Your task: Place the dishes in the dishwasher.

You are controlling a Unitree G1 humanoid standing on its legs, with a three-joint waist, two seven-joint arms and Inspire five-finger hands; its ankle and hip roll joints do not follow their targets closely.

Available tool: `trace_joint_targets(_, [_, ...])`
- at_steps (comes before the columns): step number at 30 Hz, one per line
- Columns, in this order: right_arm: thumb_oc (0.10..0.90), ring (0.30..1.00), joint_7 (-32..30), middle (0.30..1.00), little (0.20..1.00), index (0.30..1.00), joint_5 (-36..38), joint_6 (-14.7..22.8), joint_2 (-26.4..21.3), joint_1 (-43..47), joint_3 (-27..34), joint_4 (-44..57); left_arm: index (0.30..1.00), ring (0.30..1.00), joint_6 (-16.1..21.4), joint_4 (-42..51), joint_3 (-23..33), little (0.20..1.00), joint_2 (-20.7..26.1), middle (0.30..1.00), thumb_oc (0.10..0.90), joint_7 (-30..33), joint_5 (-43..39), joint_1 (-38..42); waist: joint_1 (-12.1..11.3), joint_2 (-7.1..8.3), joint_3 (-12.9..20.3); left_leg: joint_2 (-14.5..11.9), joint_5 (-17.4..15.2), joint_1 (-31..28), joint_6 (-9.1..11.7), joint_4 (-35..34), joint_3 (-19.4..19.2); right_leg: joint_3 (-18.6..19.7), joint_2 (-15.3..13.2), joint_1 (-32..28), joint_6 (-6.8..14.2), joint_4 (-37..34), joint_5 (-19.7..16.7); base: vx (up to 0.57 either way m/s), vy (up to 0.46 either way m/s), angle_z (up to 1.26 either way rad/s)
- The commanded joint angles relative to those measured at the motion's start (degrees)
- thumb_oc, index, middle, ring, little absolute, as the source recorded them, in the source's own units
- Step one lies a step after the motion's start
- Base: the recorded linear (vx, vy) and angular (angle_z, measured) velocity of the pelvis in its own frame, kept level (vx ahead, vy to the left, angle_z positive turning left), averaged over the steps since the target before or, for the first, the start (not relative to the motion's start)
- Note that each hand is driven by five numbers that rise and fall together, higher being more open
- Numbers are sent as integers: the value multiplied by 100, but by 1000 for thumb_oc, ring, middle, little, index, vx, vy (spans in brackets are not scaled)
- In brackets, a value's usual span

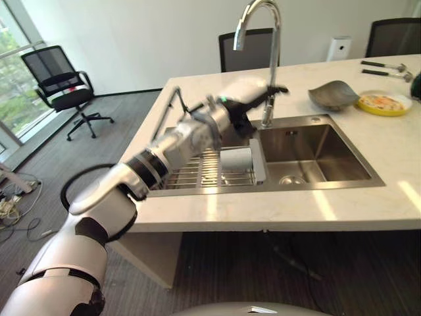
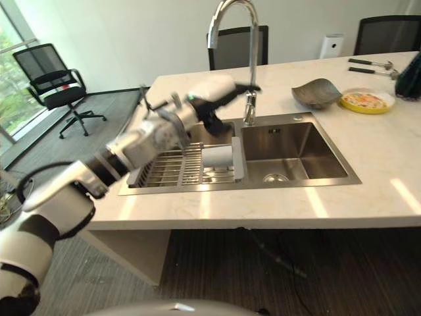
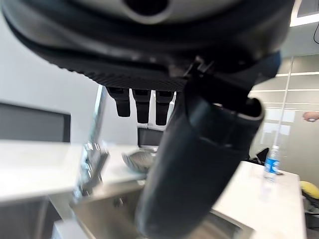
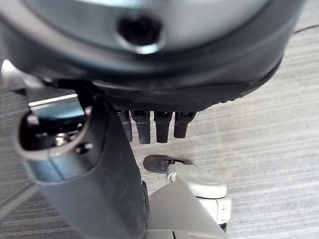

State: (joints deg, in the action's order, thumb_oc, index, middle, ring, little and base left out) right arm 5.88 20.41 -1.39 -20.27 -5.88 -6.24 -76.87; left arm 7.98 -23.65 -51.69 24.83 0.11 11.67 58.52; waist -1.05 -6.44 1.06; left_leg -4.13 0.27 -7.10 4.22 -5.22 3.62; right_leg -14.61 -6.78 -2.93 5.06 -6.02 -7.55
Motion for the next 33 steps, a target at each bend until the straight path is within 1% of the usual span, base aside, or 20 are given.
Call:
trace_joint_targets(1, [800,900,4,900,900,900,213,134,83,123,-83,-100,900,900,75,-535,295,900,25,900,800,75,-321,672,-147,199,-152,199,-129,110,50,22,263,-325,-288,-312,489,102,326,8,-23,19])
trace_joint_targets(5, [800,900,-18,900,900,900,179,157,49,111,-83,-88,900,900,65,-796,257,900,-116,900,800,80,-170,482,-147,188,-162,206,-134,100,50,22,283,-342,-264,-337,470,102,358,8,-10,5])
trace_joint_targets(6, [800,900,-25,900,900,900,154,170,20,113,-87,-90,900,900,40,-1026,233,900,-164,900,800,105,-43,449,-117,191,-167,208,-138,92,47,22,269,-324,-254,-336,464,102,362,0,0,0])
trace_joint_targets(9, [800,900,-33,900,900,900,142,179,-12,112,-75,-97,900,900,10,-1272,209,900,-174,900,800,182,110,466,-84,191,-172,204,-144,90,40,22,245,-304,-250,-324,464,102,365,0,0,0])
trace_joint_targets(13, [800,900,-20,900,900,900,113,185,-63,144,-96,-141,900,900,-76,-1944,150,900,-226,900,800,326,345,584,-5,198,-182,194,-161,84,22,22,149,-215,-243,-263,476,102,345,0,0,0])
trace_joint_targets(17, [800,900,15,900,900,900,78,157,-87,157,-125,-250,900,900,-174,-2749,102,900,-226,900,800,449,448,840,89,210,-190,179,-191,56,4,22,-15,-42,-230,-189,488,102,315,14,12,-18])
trace_joint_targets(18, [800,900,15,900,900,900,78,157,-87,157,-125,-250,900,900,-174,-2749,102,900,-226,900,800,449,448,840,89,210,-190,179,-191,56,4,22,-15,-42,-230,-189,488,102,315,10,18,-25])
trace_joint_targets(19, [800,900,33,900,900,900,73,140,-109,171,-149,-293,900,900,-199,-3095,73,900,-251,900,800,495,474,962,137,208,-195,174,-203,40,-3,22,-84,23,-225,-158,489,102,300,13,17,-9])
trace_joint_targets(23, [800,900,65,900,900,900,75,129,-111,237,-216,-347,900,900,-248,-3782,95,900,-308,900,800,577,441,1250,223,212,-199,182,-228,4,-14,22,-228,135,-222,-119,497,102,273,19,28,-20])
trace_joint_targets(24, [800,900,88,900,900,900,75,130,-104,273,-262,-362,900,900,-260,-4089,109,900,-331,900,800,600,402,1356,264,215,-195,188,-244,-10,-19,22,-286,197,-221,-88,504,102,259,16,25,-18])
trace_joint_targets(25, [800,900,88,900,900,900,75,130,-104,273,-262,-362,900,900,-259,-4090,109,900,-332,900,800,601,402,1356,263,215,-195,188,-244,-11,-19,22,-288,199,-221,-87,503,102,258,21,23,-15])
trace_joint_targets(28, [800,900,120,900,900,900,76,127,-115,361,-356,-328,900,900,-318,-4580,189,900,-314,900,800,688,349,1618,340,216,-186,196,-258,-26,-37,22,-385,302,-219,-14,519,102,224,15,21,-19])
trace_joint_targets(33, [800,900,147,900,900,900,66,134,-125,426,-448,-254,900,900,-327,-4795,260,900,-188,900,800,743,263,1798,406,214,-187,215,-284,-39,-52,22,-497,419,-223,60,538,102,180,9,23,-15])
